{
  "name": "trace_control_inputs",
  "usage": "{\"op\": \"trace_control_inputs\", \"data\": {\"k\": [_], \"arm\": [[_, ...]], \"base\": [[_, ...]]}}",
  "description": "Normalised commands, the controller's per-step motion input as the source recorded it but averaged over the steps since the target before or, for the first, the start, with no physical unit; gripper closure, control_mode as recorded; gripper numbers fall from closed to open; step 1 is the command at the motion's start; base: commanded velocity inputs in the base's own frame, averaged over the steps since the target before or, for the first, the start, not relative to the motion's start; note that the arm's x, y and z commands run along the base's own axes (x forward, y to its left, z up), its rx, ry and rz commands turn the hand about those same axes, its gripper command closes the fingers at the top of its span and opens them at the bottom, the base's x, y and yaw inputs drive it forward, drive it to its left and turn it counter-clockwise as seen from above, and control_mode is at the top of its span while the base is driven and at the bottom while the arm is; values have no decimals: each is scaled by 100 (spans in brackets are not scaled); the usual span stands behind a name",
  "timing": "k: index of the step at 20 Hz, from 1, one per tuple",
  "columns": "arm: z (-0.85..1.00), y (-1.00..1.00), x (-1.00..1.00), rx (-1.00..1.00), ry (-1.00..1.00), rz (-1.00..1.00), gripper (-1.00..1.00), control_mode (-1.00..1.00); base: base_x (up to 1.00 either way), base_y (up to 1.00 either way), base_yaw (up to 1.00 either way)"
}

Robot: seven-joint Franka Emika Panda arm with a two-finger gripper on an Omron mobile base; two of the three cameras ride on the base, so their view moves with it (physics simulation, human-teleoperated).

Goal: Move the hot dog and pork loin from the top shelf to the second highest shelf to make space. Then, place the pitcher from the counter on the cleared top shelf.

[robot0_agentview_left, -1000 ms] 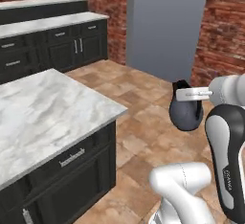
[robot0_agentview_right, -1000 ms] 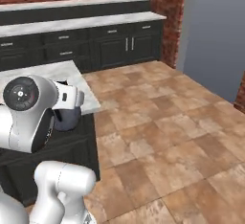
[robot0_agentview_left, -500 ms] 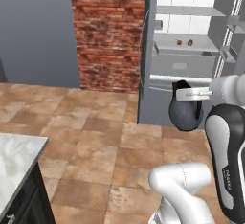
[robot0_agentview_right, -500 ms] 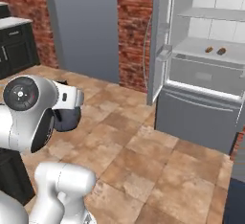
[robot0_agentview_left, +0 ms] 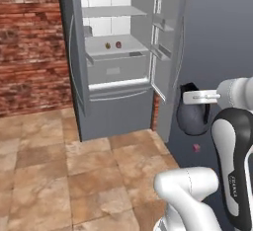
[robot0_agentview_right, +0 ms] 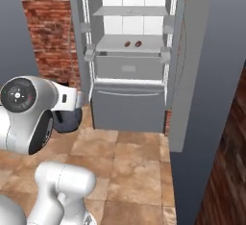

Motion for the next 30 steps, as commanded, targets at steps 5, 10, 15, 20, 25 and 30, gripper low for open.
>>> {"op": "trace_control_inputs", "data": {"k": [5, 10, 15, 20, 25, 30], "arm": [[0, 0, 0, 0, 0, 0, 100, 100], [0, 0, 0, 0, 0, 0, 100, 100], [0, 0, 0, 0, 0, 0, 100, 100], [0, 0, 0, 0, 0, 0, 100, 100], [0, 0, 0, 0, 0, 0, 100, 100], [0, 0, 0, 0, 0, 0, 100, 100]], "base": [[91, 4, -22], [97, 0, -5], [100, 0, 0], [99, 0, 0], [92, 0, 0], [85, 0, 0]]}}
